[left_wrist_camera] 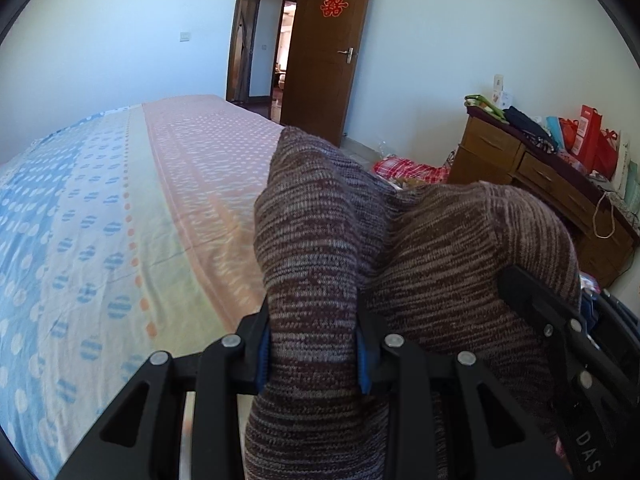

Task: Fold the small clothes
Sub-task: 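Lift the sweater end with both tools and fold it over the rest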

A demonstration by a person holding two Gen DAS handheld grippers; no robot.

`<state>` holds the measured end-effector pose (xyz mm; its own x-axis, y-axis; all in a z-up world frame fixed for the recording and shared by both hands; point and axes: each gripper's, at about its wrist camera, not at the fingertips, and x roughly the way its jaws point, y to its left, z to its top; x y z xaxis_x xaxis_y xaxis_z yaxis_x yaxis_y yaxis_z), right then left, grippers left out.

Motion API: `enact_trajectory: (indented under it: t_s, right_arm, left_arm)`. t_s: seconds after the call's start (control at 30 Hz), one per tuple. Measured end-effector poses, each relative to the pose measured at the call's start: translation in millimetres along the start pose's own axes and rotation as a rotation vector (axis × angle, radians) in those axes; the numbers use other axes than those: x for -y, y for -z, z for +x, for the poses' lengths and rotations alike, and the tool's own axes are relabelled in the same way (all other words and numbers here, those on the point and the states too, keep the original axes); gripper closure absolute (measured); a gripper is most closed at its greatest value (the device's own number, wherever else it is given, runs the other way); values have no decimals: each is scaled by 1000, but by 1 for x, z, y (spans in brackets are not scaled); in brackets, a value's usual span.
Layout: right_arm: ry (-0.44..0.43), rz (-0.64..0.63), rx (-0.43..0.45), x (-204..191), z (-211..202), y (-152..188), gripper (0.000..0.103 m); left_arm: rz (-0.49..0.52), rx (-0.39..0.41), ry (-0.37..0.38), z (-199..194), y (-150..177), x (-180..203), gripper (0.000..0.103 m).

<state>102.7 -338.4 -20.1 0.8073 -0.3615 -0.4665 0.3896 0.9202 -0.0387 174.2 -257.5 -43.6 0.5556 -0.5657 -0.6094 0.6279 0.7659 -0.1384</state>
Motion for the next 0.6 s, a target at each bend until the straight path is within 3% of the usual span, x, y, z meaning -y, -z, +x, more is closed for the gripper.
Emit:
enact_trajectory:
  t_s: [0.1,0.2,0.3,0.33,0.37,0.4,0.43,0.6]
  right_arm:
    - [27,-26,-68,0,41,2,84]
    - [4,16,-199,9,88,11,84]
    - [-35,107,-292,26,107,19,80]
    - [-59,155,-295,36,106,20,69]
    - [-65,186,-302,43,104,21,49]
    - [-57,212,-308,53,101,22,44]
    - [-54,229,-303,60,95,23,41]
    - [-113,340,-257,98,41,36,41]
  left_arm:
    - [-16,-30,-38,30,-3,-1,70]
    - [-36,-111,-70,62,2,-7,70]
    - [-42,-144,-92,75,12,-11,56]
    - [-43,-137,-96,72,13,-12,49]
    - [-41,-143,-104,70,12,-11,45]
    - [-40,-153,-110,68,12,-13,37]
    - [-40,-165,-106,64,11,-16,33]
    - [-56,-153,-25,19,26,-34,33]
